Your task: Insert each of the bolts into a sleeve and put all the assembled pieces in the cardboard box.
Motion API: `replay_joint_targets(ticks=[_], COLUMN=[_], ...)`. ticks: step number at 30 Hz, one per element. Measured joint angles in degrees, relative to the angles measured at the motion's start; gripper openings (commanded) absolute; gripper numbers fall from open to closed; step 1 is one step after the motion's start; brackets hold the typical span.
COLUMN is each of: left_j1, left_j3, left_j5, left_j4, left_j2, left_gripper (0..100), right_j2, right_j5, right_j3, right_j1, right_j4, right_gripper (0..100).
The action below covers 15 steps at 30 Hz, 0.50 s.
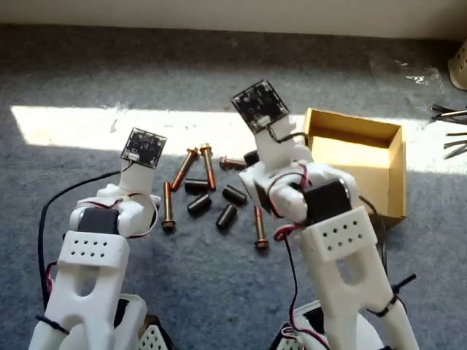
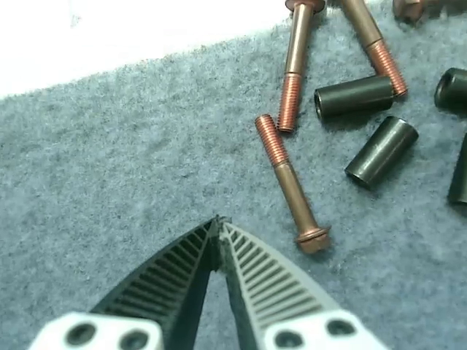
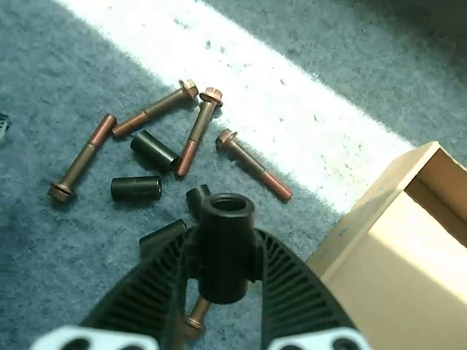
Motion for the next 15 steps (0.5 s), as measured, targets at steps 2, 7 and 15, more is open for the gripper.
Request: replay_joint_targets(ticks=[2, 7, 15], left_j1=[0.1, 0.4, 4.4], left_j3=[-2.5, -9.4, -24.7], left_j5=[-0.4, -0.5, -0.7], left_j4=[2.5, 8.8, 15.1], left_j2=[0.0, 0.6, 21.5], left_gripper=[0, 0, 0], right_j2=[-5.3, -18.0, -35.9], right_j5=[0.0, 0.0, -4.8], right_j3=[4.6, 15.0, 25.7], right_j1=[0.0, 0.0, 5.0], right_j4=[-1.6, -4.3, -6.0], right_gripper=[0.5, 0.5, 0.6])
